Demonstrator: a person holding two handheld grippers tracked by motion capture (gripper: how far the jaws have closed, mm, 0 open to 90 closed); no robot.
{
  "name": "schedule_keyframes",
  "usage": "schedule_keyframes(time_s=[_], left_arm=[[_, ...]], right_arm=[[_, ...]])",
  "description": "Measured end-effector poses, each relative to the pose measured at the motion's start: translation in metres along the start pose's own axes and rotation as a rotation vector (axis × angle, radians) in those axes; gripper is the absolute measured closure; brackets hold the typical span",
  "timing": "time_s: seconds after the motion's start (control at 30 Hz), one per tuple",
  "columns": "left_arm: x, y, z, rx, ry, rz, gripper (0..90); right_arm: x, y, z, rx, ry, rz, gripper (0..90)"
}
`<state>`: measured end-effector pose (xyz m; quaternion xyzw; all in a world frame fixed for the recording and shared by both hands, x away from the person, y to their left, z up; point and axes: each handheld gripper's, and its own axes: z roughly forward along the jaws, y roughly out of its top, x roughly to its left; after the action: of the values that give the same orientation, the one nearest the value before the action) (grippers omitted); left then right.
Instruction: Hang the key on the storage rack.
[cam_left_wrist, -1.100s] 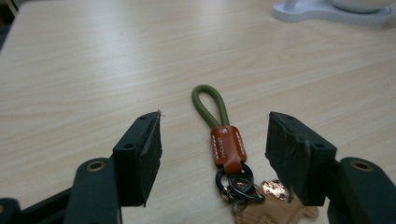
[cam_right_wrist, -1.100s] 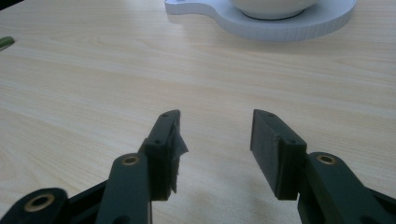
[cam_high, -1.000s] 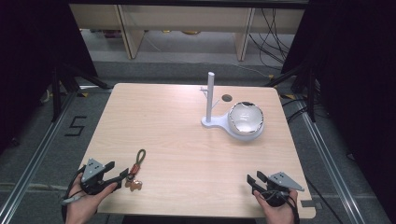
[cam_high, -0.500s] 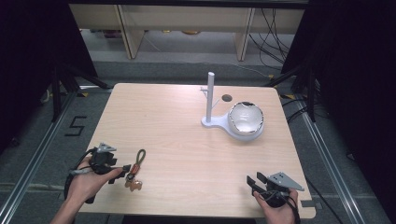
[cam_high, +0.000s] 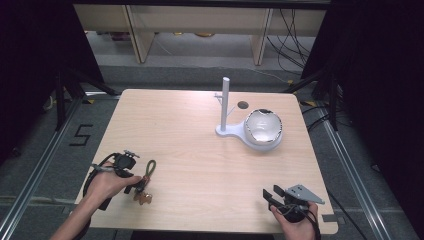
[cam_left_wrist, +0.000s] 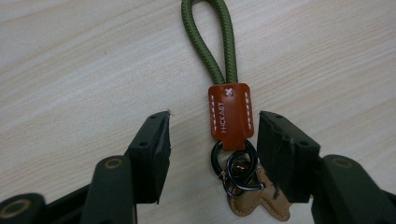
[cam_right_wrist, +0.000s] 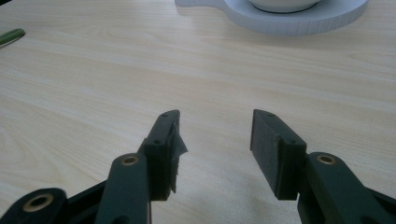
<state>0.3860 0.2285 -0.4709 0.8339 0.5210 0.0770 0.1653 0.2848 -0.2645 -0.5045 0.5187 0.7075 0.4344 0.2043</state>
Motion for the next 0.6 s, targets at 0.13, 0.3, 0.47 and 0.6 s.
schedule_keyframes(time_s=[0.13,0.3,0.47,0.6], left_arm=[[-0.002,0.01,0.005,0.056,0.007,-0.003,45.8],[-0.011,0.018,0.008,0.092,-0.009,-0.029,46.1],[-0.017,0.021,0.015,0.145,0.006,0.003,48.0],[-0.019,0.023,0.021,0.194,0.018,0.004,50.7]], right_arm=[[0.0,0.0,0.001,-0.003,0.009,-0.003,53.1],[-0.001,0.0,0.001,-0.016,-0.002,-0.003,53.1],[-0.001,0.0,0.0,0.001,0.007,0.0,53.1],[-0.001,0.0,0.0,0.009,0.004,-0.004,53.1]])
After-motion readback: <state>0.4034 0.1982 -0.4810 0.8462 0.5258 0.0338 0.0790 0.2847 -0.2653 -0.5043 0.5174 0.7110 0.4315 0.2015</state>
